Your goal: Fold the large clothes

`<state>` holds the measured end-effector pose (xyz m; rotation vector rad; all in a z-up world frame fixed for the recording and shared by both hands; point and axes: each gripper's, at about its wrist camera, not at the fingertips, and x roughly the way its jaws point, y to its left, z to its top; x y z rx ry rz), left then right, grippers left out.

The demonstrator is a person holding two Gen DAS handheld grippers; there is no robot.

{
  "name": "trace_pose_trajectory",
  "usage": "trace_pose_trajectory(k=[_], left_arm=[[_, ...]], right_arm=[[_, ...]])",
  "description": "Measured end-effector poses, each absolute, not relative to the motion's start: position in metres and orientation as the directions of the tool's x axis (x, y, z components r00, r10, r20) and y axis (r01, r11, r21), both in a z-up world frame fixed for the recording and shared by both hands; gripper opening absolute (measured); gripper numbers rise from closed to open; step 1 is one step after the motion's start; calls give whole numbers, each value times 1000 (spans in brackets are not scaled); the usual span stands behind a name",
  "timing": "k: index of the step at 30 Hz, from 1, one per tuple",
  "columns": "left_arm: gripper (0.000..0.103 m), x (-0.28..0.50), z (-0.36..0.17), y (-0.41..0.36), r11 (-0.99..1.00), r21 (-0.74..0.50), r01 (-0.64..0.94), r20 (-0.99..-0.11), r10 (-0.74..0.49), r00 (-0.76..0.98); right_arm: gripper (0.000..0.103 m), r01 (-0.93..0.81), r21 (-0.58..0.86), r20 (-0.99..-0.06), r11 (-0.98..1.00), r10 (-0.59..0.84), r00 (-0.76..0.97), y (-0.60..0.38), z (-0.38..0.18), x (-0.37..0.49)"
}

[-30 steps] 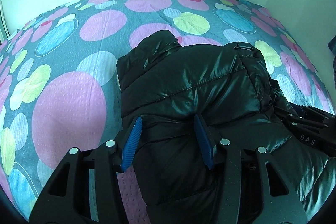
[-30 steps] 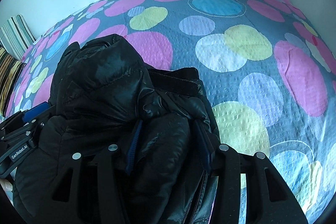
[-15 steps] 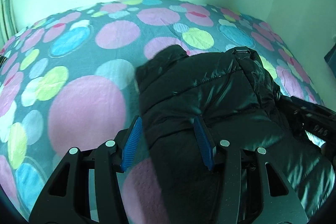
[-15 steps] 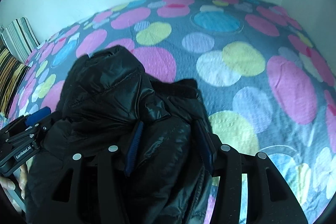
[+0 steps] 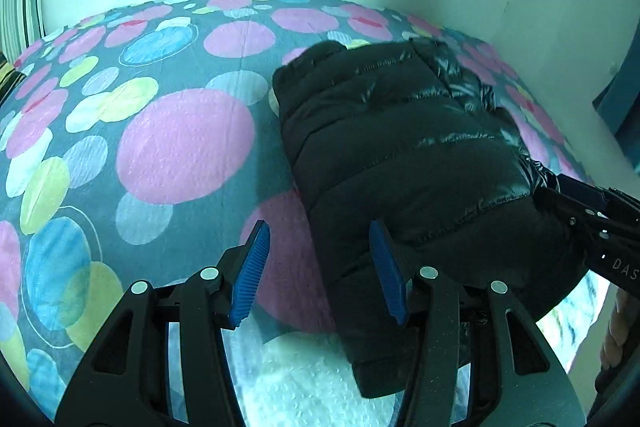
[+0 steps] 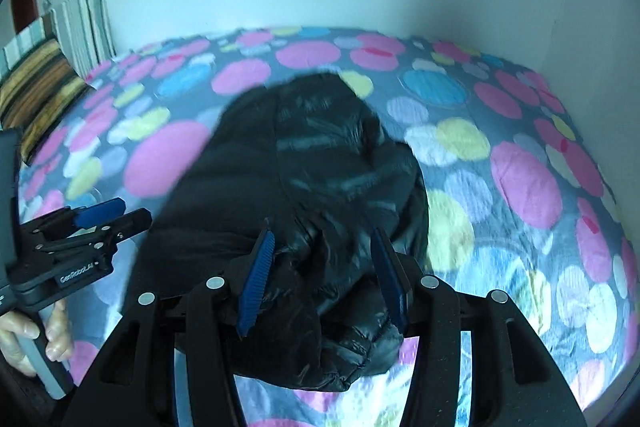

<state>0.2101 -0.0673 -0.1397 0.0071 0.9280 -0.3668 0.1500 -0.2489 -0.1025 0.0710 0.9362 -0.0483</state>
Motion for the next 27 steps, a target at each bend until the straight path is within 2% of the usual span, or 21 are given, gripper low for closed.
trace_pose_trajectory(k=[7,27], left_arm=[[51,221,-157,-91,930,-118,349,-806,-295,514],[51,229,-169,-99,938,-107,330,-817,-272,508]], right_arm=[[61,151,85,-835,985,-12,550,-271,-150,152],[61,181,150,-831,972,25,556,-281,-170,154]])
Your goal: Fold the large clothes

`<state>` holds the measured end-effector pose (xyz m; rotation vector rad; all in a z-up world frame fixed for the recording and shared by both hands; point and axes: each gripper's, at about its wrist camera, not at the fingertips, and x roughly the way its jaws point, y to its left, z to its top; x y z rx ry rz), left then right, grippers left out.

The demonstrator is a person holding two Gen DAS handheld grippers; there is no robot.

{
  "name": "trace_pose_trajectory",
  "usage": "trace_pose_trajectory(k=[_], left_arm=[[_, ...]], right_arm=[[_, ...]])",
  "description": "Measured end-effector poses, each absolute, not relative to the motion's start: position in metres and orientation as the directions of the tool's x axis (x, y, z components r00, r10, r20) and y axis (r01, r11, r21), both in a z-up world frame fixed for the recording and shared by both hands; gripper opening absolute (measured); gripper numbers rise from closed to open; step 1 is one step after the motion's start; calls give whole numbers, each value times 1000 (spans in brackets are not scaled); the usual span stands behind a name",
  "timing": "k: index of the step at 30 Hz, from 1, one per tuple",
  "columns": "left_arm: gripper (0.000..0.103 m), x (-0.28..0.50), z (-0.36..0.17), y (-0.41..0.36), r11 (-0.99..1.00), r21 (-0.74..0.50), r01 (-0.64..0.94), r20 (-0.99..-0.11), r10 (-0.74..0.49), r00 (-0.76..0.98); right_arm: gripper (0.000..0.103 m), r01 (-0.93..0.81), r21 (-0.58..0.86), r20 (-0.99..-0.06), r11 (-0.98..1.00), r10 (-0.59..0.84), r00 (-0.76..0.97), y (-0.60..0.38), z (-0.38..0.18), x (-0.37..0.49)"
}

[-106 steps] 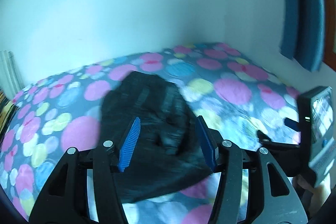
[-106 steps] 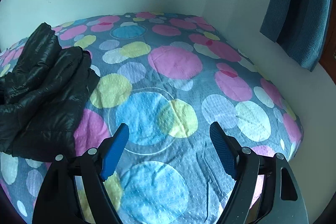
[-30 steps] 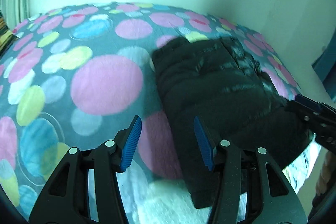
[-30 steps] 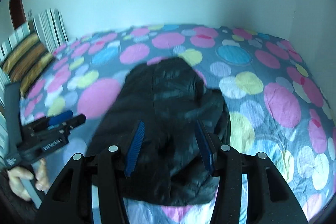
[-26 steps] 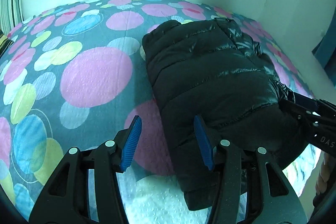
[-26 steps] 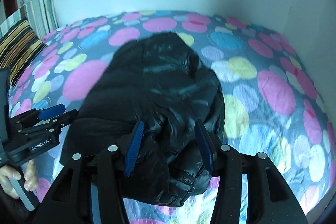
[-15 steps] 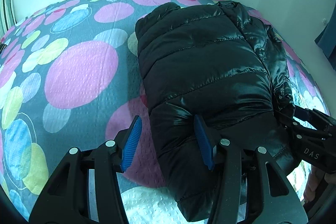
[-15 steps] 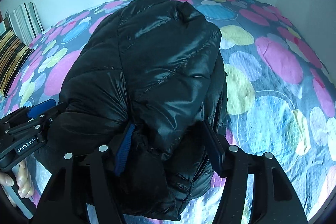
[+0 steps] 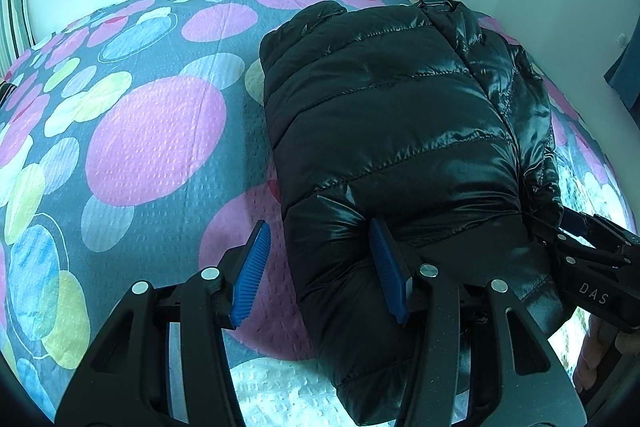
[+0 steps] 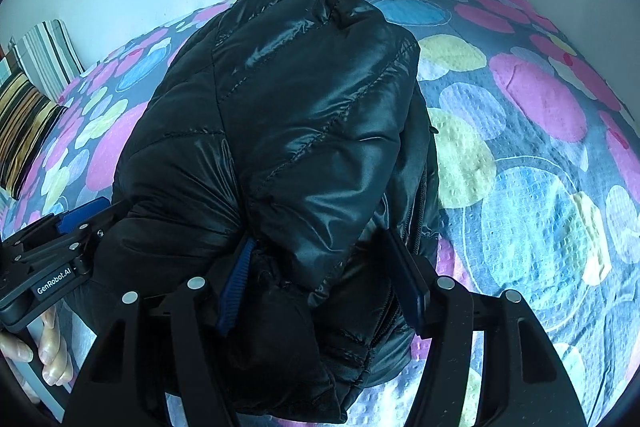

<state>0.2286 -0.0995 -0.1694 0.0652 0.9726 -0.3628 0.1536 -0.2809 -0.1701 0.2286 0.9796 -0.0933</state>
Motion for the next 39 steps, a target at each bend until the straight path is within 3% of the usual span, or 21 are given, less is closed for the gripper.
trace_pose_trajectory(k=[17,24,33,39], left_arm=[[52,221,-149,-88,935,-135,328,-804,-297,515],[68,230,-142,-64,938,-211,276,-784,-331,525],[71,242,-145,-58,927,-254,275,-789,-363,496],[75,247,-144,-51,924,-272,268,-783,-374,496]], right_arm=[[63,183,207,-812,961,65,580,-288,-165,151],[65,179,226,-804,957,80,589,-290,-164,150],[67,165,256,-786,953,106,609,-293,-158,147],[68,136,299,-732,944,136,667,-306,-123,131]])
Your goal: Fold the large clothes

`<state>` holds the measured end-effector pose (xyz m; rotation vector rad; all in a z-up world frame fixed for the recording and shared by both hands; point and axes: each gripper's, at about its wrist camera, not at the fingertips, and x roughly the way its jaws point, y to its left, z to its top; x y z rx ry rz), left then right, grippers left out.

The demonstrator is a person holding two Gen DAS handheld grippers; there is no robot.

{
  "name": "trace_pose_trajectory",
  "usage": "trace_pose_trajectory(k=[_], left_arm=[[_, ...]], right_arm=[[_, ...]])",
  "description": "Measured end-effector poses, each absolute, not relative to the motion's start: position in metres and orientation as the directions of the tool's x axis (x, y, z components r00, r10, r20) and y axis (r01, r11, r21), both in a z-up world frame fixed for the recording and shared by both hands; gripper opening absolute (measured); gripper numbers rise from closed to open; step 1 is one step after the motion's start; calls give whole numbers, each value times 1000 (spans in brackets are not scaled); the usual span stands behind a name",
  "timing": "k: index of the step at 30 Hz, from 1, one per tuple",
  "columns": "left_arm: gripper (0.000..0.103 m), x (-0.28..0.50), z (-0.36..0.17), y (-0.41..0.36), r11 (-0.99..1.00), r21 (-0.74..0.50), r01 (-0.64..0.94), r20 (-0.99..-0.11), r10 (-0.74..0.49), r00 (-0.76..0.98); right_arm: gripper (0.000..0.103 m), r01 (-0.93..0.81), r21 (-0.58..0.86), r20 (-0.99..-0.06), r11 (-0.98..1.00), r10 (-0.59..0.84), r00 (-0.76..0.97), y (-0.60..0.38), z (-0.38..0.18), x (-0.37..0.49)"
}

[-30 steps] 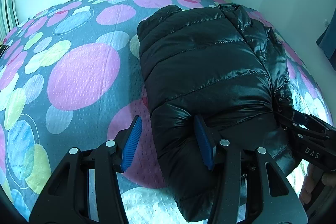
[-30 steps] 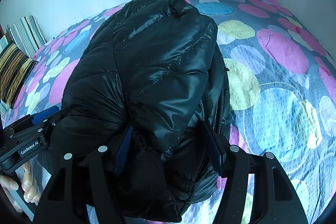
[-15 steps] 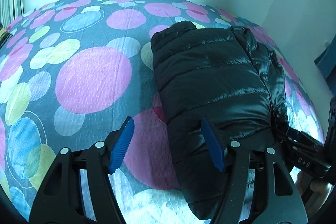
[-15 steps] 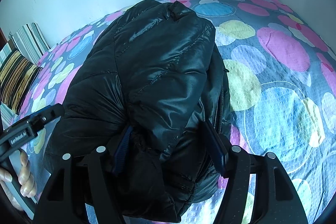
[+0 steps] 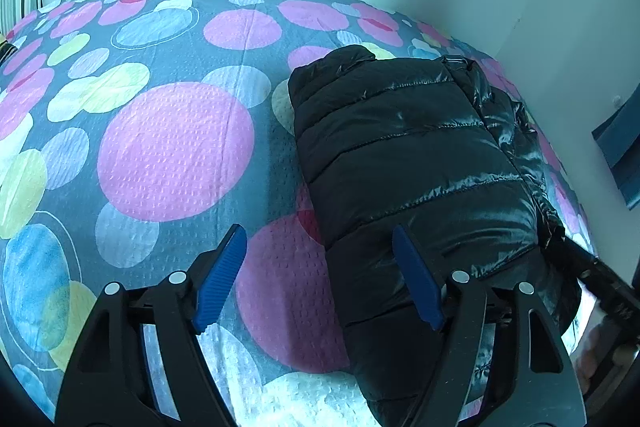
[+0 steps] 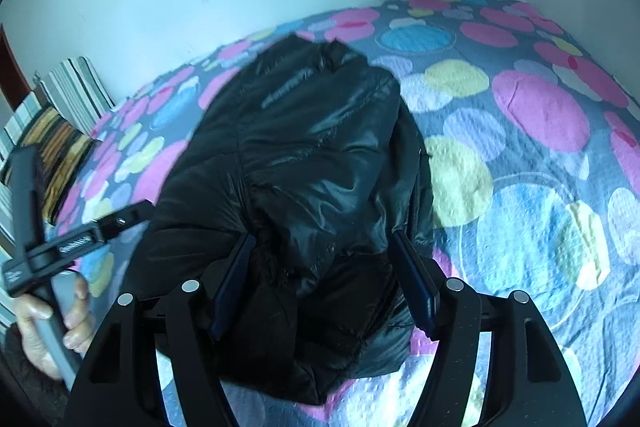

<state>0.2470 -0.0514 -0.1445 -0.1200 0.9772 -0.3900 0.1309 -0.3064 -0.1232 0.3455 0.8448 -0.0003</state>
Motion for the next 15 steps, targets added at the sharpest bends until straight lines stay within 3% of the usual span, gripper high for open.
trace_pose_trajectory(k=[6,12,15], left_arm=[[77,249,-147,-46,917,-296,268,-773,-395,497],[78,248,-147,-43,906,-326,271,-761,-422,494],[82,248,-146,-45,896,-340,284,-751,-441,492]], right_arm=[[68,258,328,-728,909,70,682,-359,-121,123],[68,300,500,-742,812,224,632,-387,-177,136],[68,284,513,-733,810,241,636,-380,-180,137]])
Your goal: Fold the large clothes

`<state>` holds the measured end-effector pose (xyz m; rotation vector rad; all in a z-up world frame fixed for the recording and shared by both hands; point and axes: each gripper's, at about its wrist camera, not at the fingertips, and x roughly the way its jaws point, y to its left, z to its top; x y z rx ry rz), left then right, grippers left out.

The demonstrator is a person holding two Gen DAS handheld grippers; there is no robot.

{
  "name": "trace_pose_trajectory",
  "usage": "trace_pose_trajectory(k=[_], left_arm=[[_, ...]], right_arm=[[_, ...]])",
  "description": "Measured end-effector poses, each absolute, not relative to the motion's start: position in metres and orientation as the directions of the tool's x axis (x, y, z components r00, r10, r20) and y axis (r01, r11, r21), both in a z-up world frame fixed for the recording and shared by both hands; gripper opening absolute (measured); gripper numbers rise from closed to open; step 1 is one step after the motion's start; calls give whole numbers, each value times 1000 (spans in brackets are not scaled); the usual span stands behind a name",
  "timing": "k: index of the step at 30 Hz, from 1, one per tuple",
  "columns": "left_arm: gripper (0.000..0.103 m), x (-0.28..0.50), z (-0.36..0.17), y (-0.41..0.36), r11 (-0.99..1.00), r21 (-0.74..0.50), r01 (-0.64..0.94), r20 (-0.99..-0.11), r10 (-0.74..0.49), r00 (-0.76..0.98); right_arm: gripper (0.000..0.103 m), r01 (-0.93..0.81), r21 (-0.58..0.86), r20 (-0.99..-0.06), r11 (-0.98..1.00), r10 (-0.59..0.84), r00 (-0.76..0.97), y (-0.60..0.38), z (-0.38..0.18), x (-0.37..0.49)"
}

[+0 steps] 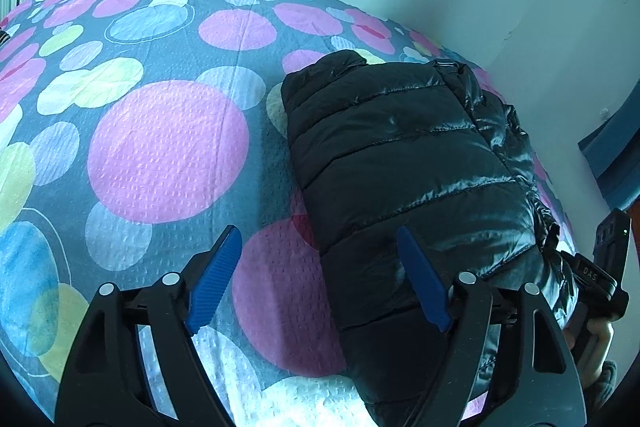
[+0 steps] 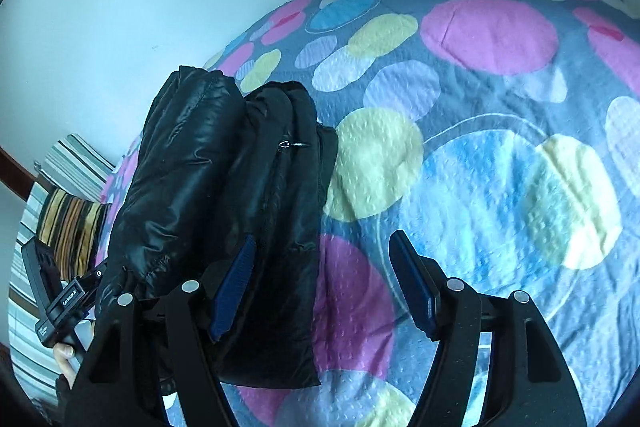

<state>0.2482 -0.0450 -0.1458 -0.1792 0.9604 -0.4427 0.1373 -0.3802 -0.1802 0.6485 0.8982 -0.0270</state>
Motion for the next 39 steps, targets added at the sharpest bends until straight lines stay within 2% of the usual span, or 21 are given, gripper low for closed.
trace_pose_trajectory(k=[7,14,23,28,35,39], left_arm=[[83,252,-147,-56,885,-346,310,-745,-460,483],[90,259,-156,-62,881,-388,271,-756,-472,454],[91,257,-163,-76,886,-363,288,-767,-460,448],[80,258,-168,-79,847,-438,300,-750,-528,397],[79,254,-167,-86,852,-409,326,-752,-518,408],[91,258,-165,-86,870,-384,310,-764,-487,423]], right_arm=[[68,240,521,-723,819,274,634,-371,-179,149],[68,224,540,-731,811,320,603,-365,-193,171],[70,233,665,-685,710,454,570,-366,-222,196],[61,208,674,-673,709,474,568,-360,-226,200],[55,184,687,-652,703,485,583,-355,-228,201],[55,176,683,-652,709,483,584,-356,-226,195]])
